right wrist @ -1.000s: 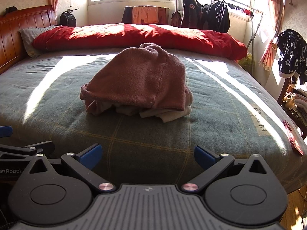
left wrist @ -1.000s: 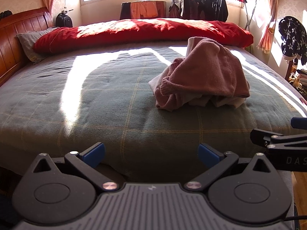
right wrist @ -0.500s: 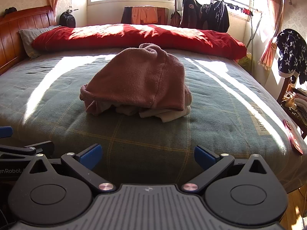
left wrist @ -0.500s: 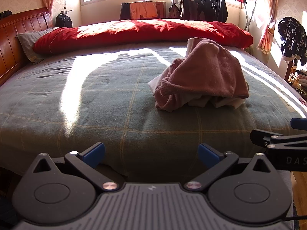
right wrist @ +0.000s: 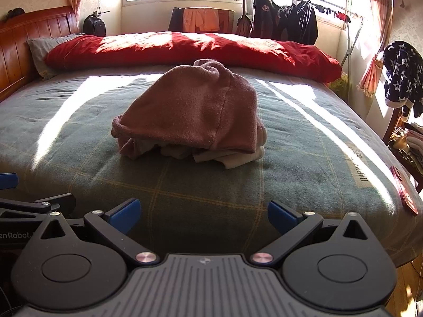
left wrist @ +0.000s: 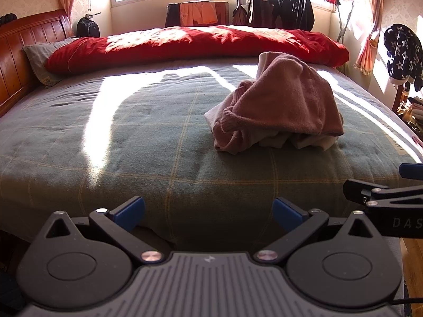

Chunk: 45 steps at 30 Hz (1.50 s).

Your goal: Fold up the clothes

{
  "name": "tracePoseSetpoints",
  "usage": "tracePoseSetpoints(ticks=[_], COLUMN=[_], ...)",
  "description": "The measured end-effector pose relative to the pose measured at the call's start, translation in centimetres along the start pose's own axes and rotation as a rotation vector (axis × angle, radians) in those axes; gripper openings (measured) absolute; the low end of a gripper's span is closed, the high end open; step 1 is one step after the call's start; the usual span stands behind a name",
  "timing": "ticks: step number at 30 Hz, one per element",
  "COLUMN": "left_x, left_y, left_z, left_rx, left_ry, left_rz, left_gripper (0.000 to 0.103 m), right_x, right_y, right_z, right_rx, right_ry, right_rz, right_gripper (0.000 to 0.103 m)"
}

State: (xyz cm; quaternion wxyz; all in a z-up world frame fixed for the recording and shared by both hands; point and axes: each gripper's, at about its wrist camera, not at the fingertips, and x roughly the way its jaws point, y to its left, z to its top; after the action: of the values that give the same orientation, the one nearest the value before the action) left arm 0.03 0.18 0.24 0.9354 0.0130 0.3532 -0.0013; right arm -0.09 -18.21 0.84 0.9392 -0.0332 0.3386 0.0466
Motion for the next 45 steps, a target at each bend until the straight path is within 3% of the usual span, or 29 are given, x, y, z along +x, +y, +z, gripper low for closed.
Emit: tracePoseSetpoints(ticks=[18, 32, 45], left_x=[-0.1, -0.9, 2.1], left_y=[0.1, 0.1, -0.6], left_z=[0.2, 0.8, 1.7], left_rx=[-0.010, -0.018, 0.013], left_ry=[-0.010, -0.027, 0.038], left_rz=[-0.013, 0.036, 0.023], left_gripper=[0.103, 0.103, 0.103], right_x=[-0.2, -0.6, 1.2], right_y=[0.1, -0.1, -2.3], right_z=[0.3, 1.0, 1.0], right_rx=[-0.008, 0.001, 0.077], right_ry=[-0.004, -0.035, -0.034], right_rz=[-0.012, 0.034, 0.105], right_gripper=[0.103, 0.103, 0.103])
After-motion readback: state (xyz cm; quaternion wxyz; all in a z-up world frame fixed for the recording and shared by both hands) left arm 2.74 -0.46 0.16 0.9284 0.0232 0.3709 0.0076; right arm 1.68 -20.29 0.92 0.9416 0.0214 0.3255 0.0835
